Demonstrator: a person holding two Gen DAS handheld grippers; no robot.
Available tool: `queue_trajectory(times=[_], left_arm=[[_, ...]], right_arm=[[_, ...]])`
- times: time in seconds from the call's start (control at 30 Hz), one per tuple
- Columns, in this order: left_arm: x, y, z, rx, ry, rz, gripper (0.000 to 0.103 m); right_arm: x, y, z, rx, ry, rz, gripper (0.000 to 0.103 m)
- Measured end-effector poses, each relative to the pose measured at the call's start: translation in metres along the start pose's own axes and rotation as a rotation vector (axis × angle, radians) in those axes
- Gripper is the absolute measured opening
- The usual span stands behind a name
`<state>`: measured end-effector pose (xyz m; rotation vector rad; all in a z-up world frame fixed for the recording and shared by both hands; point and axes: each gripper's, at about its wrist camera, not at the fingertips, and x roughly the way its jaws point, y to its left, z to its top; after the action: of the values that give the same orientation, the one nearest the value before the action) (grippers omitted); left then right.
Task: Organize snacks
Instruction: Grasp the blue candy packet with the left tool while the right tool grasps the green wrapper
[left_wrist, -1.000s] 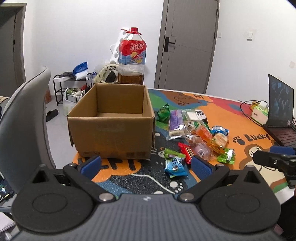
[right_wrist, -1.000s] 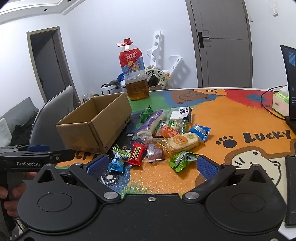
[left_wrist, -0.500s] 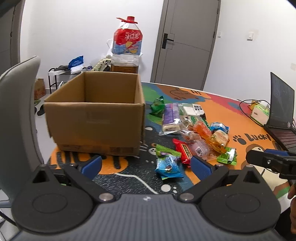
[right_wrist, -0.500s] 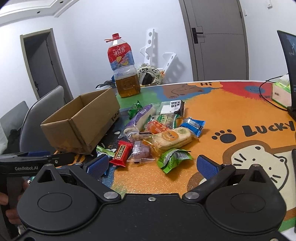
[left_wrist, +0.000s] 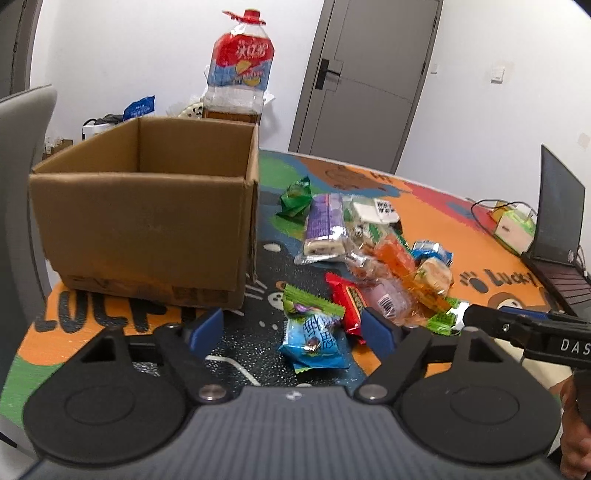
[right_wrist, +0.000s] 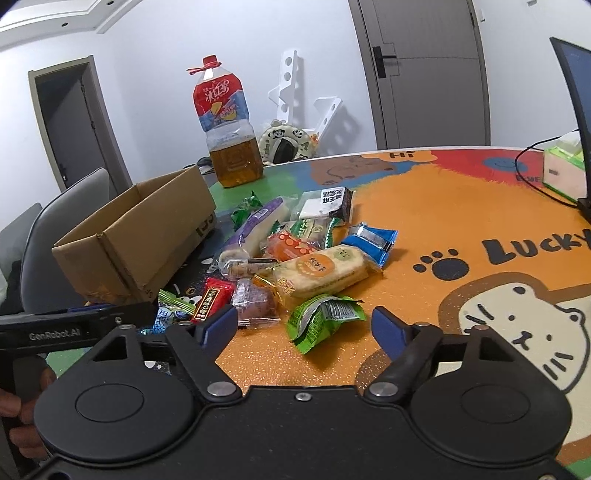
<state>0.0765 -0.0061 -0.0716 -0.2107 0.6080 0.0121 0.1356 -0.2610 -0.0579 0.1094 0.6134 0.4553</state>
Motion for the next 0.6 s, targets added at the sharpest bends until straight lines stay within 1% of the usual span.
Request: queue_trajectory(times=[0.03,0.1,0.2,0.27,0.3,0.4,0.43,0.5,0.53,0.6], left_arm=[[0.003,0.000,-0.001,-0.003,0.009,0.000,0.072],[0.010,0.000,-0.002,-0.009,0.025,-0.002,0.066],[0.017,-0.002,-0.003,-0.009,0.032,0.007,0.061],[0.021,-0.004,-0.003,-0.001,0.035,0.014,0.058],[0.023,-0.006,-0.003,0.005,0.034,0.020,0.055],[0.028,-0.010,-0.002,0.026,0.030,0.023,0.051],[0.028,-0.011,-0.002,0.027,0.028,0.022,0.049],[0.029,-0.011,-0.003,0.034,0.027,0.013,0.039],[0.029,-0.010,-0.003,0.029,0.028,0.006,0.039],[0.028,-0.008,-0.002,0.009,0.029,-0.011,0.037]], right_arm=[[0.003,0.000,0.000,0.003,0.004,0.002,0.077],[0.009,0.000,-0.001,0.002,0.015,0.004,0.070],[0.019,0.001,-0.002,0.001,0.034,-0.013,0.063],[0.024,0.002,-0.002,-0.004,0.044,-0.044,0.063],[0.025,0.002,-0.001,-0.001,0.041,-0.042,0.063],[0.030,0.000,-0.001,0.010,0.042,-0.044,0.062],[0.032,-0.001,-0.002,0.008,0.046,-0.049,0.059],[0.034,-0.001,-0.003,-0.002,0.039,-0.069,0.042],[0.034,-0.001,-0.003,-0.003,0.039,-0.073,0.038],[0.032,-0.004,-0.003,0.017,0.040,-0.054,0.034]])
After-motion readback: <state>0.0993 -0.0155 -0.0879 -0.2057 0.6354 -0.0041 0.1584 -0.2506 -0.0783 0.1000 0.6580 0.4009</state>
